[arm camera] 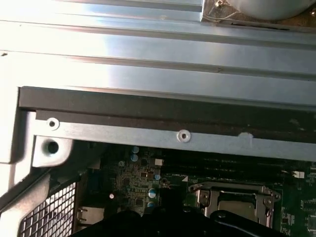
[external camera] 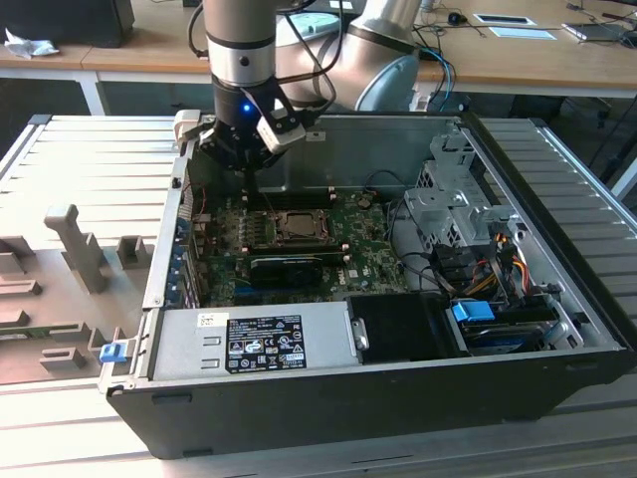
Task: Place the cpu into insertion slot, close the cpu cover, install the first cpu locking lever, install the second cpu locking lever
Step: 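Install the first cpu locking lever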
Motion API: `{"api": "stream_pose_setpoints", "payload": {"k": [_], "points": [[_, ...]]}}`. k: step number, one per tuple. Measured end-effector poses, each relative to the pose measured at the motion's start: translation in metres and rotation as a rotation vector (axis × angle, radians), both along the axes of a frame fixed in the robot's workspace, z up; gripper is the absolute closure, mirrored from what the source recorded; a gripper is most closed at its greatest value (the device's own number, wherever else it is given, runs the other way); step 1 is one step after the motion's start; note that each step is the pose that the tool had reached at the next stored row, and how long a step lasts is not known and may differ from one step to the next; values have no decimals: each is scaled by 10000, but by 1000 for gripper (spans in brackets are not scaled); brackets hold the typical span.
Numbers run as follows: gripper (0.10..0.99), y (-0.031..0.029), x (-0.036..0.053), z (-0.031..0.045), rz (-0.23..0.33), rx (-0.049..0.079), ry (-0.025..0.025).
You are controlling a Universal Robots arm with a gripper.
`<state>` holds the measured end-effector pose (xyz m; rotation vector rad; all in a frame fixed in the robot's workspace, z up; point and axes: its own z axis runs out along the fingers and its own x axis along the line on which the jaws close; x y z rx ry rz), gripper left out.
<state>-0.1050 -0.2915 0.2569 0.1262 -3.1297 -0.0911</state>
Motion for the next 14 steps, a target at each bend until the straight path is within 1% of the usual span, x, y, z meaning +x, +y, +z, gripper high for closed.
{"api": "stream_pose_setpoints", "payload": {"k": [2, 12, 14], "points": [[980, 0, 45, -1, 0, -5, 1], [980, 0, 128, -4, 0, -10, 0], [980, 0, 161, -3, 0, -11, 1]]}}
